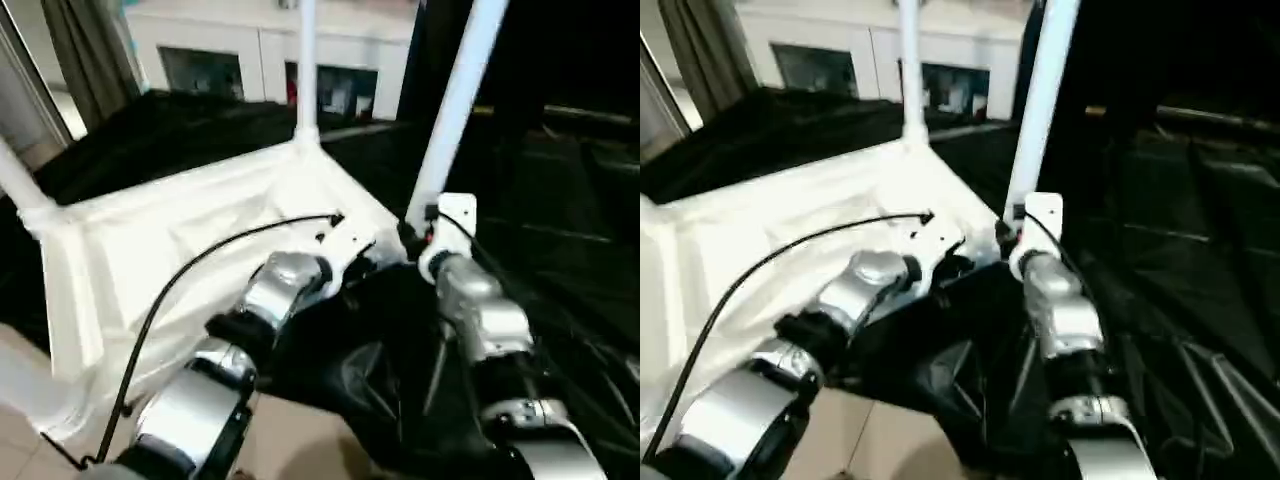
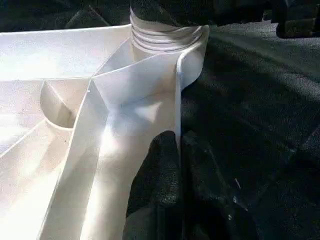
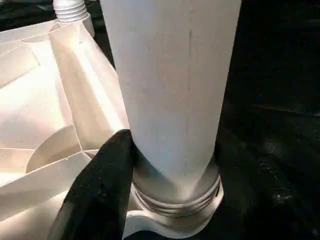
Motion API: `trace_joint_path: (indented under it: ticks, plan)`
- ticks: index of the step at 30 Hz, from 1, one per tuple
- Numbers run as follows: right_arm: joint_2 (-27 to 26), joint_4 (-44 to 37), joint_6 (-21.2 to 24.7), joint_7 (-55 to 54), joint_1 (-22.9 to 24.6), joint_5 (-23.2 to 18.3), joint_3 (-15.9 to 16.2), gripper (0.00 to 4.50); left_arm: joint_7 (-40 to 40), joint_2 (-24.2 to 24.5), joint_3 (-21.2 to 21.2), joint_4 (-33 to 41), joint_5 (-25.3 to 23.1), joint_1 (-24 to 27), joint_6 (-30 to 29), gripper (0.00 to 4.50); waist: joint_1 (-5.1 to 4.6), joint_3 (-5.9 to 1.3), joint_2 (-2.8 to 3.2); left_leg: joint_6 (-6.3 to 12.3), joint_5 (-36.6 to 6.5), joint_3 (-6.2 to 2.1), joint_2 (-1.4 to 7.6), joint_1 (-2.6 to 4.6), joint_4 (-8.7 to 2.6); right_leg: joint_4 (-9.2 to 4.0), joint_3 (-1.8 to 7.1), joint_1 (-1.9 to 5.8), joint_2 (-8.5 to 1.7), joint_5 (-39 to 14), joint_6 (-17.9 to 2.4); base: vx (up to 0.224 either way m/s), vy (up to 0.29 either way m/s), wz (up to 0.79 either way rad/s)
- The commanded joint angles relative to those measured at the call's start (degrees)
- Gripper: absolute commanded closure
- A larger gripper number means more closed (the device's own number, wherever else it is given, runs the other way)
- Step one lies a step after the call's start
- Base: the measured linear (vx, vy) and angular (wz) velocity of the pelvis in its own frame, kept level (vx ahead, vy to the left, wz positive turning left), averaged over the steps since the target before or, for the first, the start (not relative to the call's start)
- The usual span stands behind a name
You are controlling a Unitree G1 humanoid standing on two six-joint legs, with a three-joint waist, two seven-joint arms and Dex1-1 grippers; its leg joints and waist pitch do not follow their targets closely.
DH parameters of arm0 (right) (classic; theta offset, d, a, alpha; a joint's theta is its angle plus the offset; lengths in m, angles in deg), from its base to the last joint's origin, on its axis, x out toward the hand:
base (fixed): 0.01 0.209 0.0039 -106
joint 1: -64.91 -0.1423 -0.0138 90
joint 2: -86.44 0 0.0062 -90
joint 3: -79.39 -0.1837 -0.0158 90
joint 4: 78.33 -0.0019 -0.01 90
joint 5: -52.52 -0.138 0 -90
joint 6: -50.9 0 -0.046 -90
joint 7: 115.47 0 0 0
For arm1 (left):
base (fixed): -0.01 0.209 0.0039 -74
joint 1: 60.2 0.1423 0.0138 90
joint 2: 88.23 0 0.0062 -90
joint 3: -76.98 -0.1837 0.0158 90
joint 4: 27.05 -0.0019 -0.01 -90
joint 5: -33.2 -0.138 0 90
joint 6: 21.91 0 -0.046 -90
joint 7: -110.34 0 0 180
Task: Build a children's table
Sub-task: Rotate leg to tighten
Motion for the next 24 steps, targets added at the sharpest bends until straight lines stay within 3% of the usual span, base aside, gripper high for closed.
trace_joint_path:
  ticks: [1, 8, 11, 14, 17, 20, 21, 24]
  plan:
    - [-2.83, 2.76, 1.03, 2.13, 0.39, -0.41, 3.58, 1.62, -0.78, -0.74, 1.33, 0.55, 1.08, -1.93, 3.38, 4.5, 0.16, -3.99, -0.78, 2.59, -12.3, 0.06, 0.4, 0.32, -3.95, -4.25, 2.16, 3.25, -2.76, -18.79, -8.55, 0.0, 0.0, 0.0]
    - [0.25, 0.52, -0.26, 5.82, 0.77, 1.37, 4.81, 1.06, 2.43, 0.57, 1.81, 1.22, 2.07, -1.68, 5.01, 4.5, -0.2, -3.89, -1.03, 3.01, -12.7, 0.06, 0.4, 0.18, -3.99, -4.37, 2.13, 3.37, -2.83, -20.47, -8.48, 0.0, 0.0, 0.0]
    - [4.5, -3.11, 0.8, 11.52, 1.75, 1.04, 5.89, 0.81, 5.63, 2.1, 1.61, 2.61, 2.6, -0.8, 5.98, 4.5, -0.07, -3.95, -1.12, 3.6, -11.89, 0.13, 0.43, 0.12, -3.86, -4.21, 2.22, 3.4, -2.83, -19.1, -8.61, 0.0, 0.0, 0.0]
    - [7.5, -5.89, 1.79, 15.3, 2.69, 0.89, 6.61, 0.64, 8.05, 3.18, 1.43, 3.78, 3.04, -0.09, 6.78, 4.5, 0.29, -4.11, -1.14, 4.7, -9.44, 0.14, 0.6, -0.01, -3.68, -3.59, 2.32, 3.61, -2.87, -15.03, -10.03, 0.0, 0.0, 0.0]
    - [15.99, -12.5, 3.76, 24.81, 5.35, 0.27, 7.75, 0.38, 14.93, 6.08, 0.92, 8.03, 4.63, 2.39, 8.11, 4.5, 0.88, -4.11, -0.93, 5.75, -8.3, 0.19, 0.82, 0.04, -3.53, -3.27, 2.44, 3.72, -2.81, -12.43, -10.92, 0.0, 0.0, 0.0]
    - [19.89, -16.3, 5.9, 30.74, 6.74, -2.04, 7.9, 0.15, 19.71, 7.76, 0.28, 10.84, 5.86, 3.94, 8.44, 4.5, 1.3, -4.24, -0.82, 6.25, -7.89, 0.19, 0.87, -0.01, -3.43, -2.93, 2.51, 3.83, -2.82, -10.8, -11.66, 0.0, 0.0, 0.0]
    - [21.69, -18.2, 6.83, 33.89, 7.47, -3.11, 8.2, 0.06, 22.17, 8.63, -0.14, 12.14, 6.39, 4.66, 8.63, 4.5, 1.39, -4.18, -0.54, 6.26, -8.47, 0.25, 0.99, 0.23, -3.43, -3.0, 2.53, 3.5, -2.77, -10.63, -12.11, 0.0, 0.0, 0.0]
    - [26.48, -23.5, 8.34, 41.11, 9.79, -5.23, 9.7, 0.06, 29.31, 11.26, -1.76, 17.21, 7.65, 7.23, 7.75, 4.5, 1.81, -4.02, -0.42, 6.07, -9.85, 0.22, 1.29, 0.23, -3.55, -2.99, 2.58, 3.58, -2.91, -11.65, -12.4, 0.0, 0.0, 0.0]
